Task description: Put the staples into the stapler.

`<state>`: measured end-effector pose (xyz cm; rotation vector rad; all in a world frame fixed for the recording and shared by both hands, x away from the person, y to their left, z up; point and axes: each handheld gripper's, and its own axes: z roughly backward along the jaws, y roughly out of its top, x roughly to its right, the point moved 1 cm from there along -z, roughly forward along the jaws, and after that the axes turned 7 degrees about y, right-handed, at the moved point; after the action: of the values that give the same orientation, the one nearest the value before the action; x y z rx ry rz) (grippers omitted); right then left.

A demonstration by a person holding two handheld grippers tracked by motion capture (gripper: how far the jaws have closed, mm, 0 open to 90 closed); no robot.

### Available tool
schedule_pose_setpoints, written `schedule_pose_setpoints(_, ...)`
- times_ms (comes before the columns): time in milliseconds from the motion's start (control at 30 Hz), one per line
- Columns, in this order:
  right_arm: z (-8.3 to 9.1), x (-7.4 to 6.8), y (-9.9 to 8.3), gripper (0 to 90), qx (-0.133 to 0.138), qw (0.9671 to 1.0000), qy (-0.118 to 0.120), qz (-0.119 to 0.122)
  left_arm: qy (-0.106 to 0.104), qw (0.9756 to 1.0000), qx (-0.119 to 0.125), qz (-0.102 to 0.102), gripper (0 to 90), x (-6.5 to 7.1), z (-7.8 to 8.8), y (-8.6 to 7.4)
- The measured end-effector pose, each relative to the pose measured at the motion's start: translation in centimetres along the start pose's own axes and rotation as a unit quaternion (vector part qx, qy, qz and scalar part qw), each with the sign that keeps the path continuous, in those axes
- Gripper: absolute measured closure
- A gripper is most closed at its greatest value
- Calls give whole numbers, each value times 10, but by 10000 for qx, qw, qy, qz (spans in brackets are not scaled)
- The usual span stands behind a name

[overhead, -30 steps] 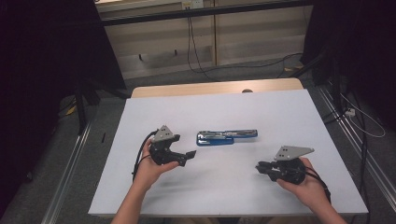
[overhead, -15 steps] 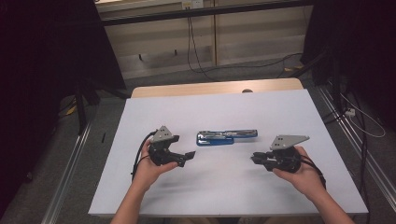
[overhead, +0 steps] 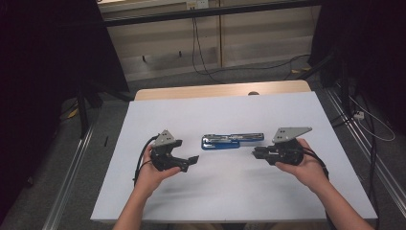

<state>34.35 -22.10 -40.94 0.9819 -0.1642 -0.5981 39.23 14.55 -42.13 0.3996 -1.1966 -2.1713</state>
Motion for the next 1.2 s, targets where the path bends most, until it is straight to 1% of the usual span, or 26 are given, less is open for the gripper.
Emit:
schedule_pose_setpoints(33, -1, 1, 2, 792, 9, 10000, 23, 10, 1, 10000, 8, -8, 84, 0, 0, 0)
schedule_pose_setpoints(67, -2, 2, 3, 792, 3, 10000, 39, 37, -8, 10000, 23, 43, 83, 0, 0, 0)
schedule_pose_setpoints(133, -4, 3, 5, 792, -16, 10000, 63, 69, 9, 10000, 11, 23, 83, -1, 0, 0)
schedule_pose_setpoints(267, -8, 7, 9, 792, -29, 9998, 143, 130, -9, 10000, 25, 79, 83, -1, 0, 0)
schedule_pose_setpoints(633, -17, 19, 20, 793, 3, 9993, 307, 235, 22, 10000, 16, 61, 83, -2, 1, -1)
schedule_pose_setpoints(700, -20, 21, 22, 792, -30, 9992, 259, 296, 16, 9999, 35, 122, 84, -2, 2, -1)
schedule_pose_setpoints(733, -20, 21, 22, 792, -38, 9992, 288, 288, 19, 9999, 28, 133, 83, -2, 2, -1)
schedule_pose_setpoints(800, -22, 23, 24, 792, -38, 9991, 282, 306, 32, 9999, 21, 123, 84, -2, 2, -2)
schedule_pose_setpoints(1033, -26, 28, 31, 792, -3, 9987, 369, 347, 34, 9999, -4, 96, 83, -3, 2, -2)
schedule_pose_setpoints(1067, -26, 29, 31, 793, 7, 9987, 374, 353, 24, 9999, -10, 131, 83, -2, 2, -3)
schedule_pose_setpoints(1200, -28, 31, 34, 792, 16, 9985, 394, 382, 44, 9999, -38, 123, 82, -2, 2, -4)
